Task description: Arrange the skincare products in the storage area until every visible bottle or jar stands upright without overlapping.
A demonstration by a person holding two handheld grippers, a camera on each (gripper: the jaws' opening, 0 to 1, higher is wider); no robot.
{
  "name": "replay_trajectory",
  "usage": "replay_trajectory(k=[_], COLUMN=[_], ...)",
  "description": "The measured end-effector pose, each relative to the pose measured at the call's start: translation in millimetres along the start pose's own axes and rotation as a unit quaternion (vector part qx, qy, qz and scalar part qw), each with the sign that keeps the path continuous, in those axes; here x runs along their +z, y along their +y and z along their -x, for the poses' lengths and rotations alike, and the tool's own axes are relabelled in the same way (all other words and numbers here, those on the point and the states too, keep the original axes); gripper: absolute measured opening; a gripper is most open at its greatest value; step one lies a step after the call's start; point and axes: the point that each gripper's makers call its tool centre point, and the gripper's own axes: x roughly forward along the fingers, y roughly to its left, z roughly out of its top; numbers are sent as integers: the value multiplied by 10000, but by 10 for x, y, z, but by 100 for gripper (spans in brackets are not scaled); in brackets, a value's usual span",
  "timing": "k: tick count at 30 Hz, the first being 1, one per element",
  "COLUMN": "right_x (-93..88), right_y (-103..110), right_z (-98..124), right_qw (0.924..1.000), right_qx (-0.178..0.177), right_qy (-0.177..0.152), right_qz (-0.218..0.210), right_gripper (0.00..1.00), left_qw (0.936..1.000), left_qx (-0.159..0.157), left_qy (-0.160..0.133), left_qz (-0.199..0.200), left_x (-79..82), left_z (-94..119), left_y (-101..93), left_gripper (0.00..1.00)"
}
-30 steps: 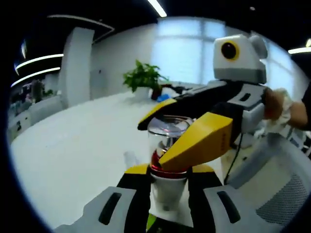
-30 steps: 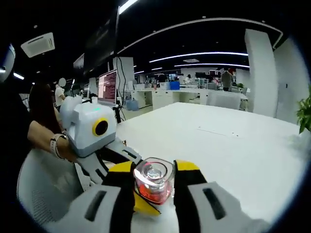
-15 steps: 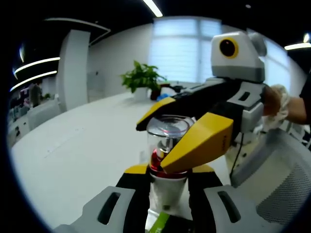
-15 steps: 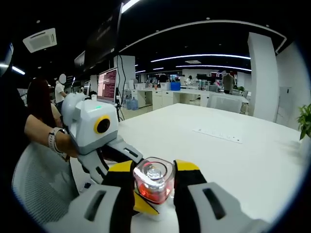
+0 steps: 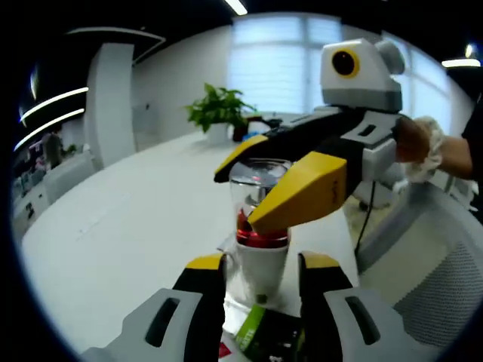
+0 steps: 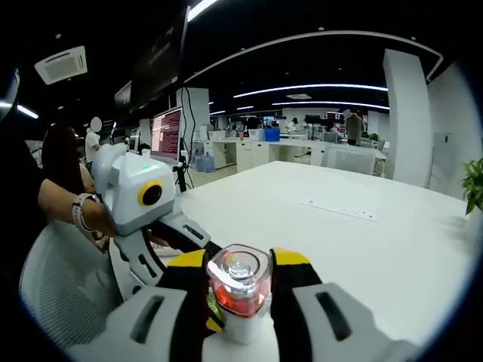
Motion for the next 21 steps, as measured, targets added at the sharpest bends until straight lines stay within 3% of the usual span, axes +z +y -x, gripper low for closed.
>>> replay_trajectory(k=[10,16,21], right_x=[1,2,-3], right_y=[-26,-37,-37], right_z=[-9,-21,-21], right_qw=[10000,10000,10000], right_qx=[-51,-42,-23], right_qy=[25,47,89], right_qz=[-1,-5,15], right_gripper=[31,31,31], left_qw=[9949,9824,9774], left_qx=[85,0,-90], left_qy=[988,1655,1892], left_qz=[-207,-872,-943], left_x=[-541,-800,-928], left_z=[42,70,53], left_y=[-47,-112,-156], left_gripper=[38,40,35])
